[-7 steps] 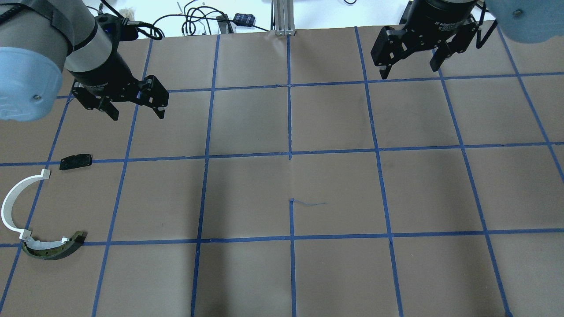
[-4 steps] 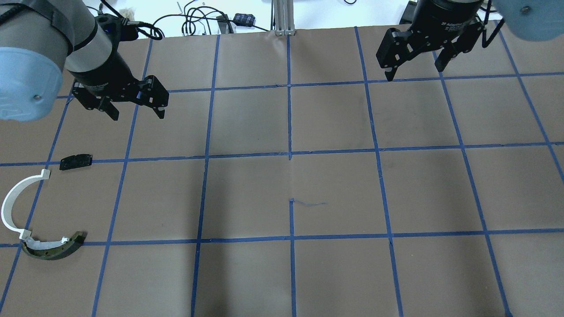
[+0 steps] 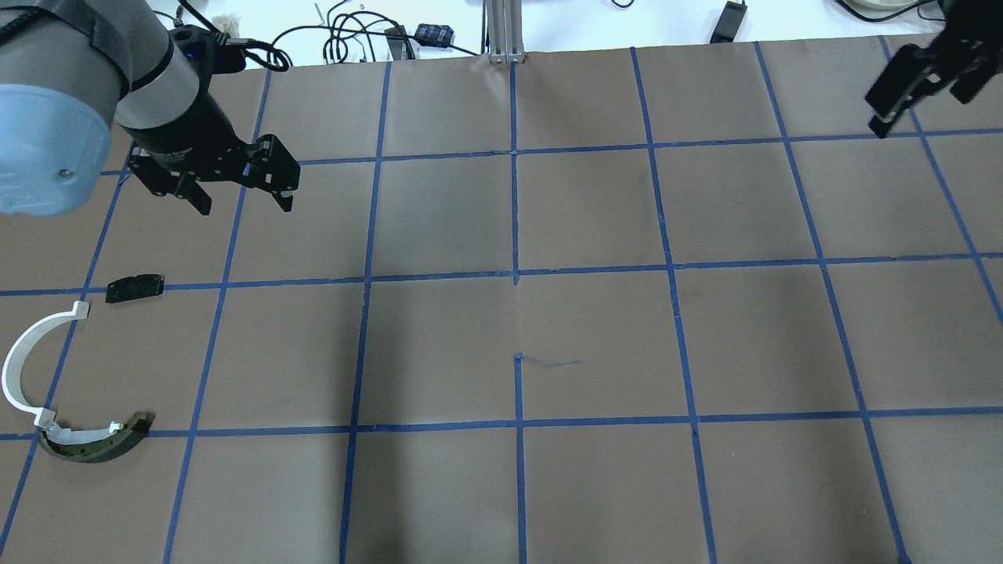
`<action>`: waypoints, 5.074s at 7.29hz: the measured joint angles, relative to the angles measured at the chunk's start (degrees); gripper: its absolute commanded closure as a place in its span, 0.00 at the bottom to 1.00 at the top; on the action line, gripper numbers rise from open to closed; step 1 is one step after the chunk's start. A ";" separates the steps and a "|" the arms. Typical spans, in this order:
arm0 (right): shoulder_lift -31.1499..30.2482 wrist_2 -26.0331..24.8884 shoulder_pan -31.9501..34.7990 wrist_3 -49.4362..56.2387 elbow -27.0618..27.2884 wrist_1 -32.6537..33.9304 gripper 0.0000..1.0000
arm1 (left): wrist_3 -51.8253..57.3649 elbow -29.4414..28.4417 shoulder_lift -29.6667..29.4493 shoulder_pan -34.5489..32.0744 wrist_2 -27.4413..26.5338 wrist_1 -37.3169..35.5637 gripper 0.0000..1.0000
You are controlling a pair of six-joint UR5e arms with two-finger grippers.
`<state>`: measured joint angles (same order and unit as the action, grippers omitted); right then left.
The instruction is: Place bearing gear from tray to pile
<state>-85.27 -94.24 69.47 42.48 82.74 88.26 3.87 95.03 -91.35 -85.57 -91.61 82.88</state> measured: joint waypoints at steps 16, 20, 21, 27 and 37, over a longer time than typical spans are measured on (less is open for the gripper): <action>31.48 0.03 -35.07 80.68 8.04 39.34 0.69 | -0.08 0.06 0.13 -0.12 0.31 -0.31 0.00; 30.33 0.10 -34.72 78.90 8.17 39.28 1.00 | -0.17 0.07 -0.19 -0.18 0.30 -0.43 0.00; 28.64 0.04 -34.27 77.47 8.23 38.84 1.00 | -0.16 0.07 -0.17 -0.21 0.31 -0.44 0.00; 4.37 0.63 2.56 12.45 26.42 31.59 1.00 | -0.09 0.07 -0.16 -0.19 0.20 -0.44 0.00; 20.31 3.47 42.15 -63.50 15.72 36.78 0.00 | 0.42 0.31 -0.26 1.29 -0.38 -0.27 0.00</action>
<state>-64.97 -90.77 111.62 -21.02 98.46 125.04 4.29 95.34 -91.61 -84.27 -91.99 82.61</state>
